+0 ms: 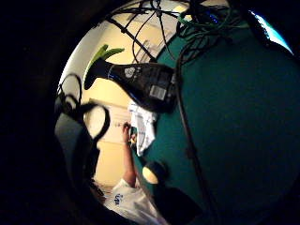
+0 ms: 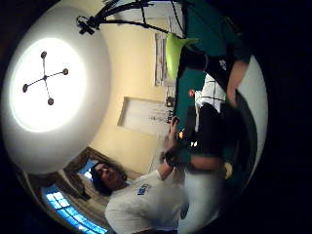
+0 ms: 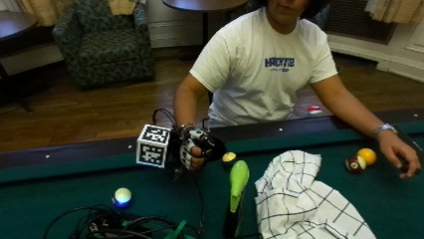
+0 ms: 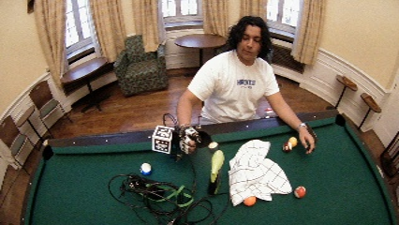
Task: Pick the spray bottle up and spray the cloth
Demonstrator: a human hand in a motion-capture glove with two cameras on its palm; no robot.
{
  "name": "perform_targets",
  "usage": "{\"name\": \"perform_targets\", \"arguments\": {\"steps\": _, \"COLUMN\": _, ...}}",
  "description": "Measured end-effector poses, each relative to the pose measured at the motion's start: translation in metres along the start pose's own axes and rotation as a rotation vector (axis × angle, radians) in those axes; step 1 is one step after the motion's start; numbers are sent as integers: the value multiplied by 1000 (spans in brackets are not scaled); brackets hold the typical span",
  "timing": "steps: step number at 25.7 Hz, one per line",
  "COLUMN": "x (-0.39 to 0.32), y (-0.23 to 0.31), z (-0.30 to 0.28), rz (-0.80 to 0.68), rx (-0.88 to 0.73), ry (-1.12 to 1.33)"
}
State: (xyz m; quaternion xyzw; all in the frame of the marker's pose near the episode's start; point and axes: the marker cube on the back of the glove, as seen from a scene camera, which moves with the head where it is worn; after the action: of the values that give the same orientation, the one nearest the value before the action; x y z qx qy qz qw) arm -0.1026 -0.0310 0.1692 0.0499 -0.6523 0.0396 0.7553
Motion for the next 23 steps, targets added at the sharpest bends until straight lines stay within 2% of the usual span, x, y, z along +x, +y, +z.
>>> {"name": "perform_targets", "arguments": {"steps": 10, "x": 4, "y": -1, "z": -3, "rz": 12, "rx": -11, "ry": 29}}
{"name": "perform_targets", "arguments": {"steps": 23, "x": 15, "y": -20, "z": 23, "rz": 48, "rx": -41, "ry": -12}}
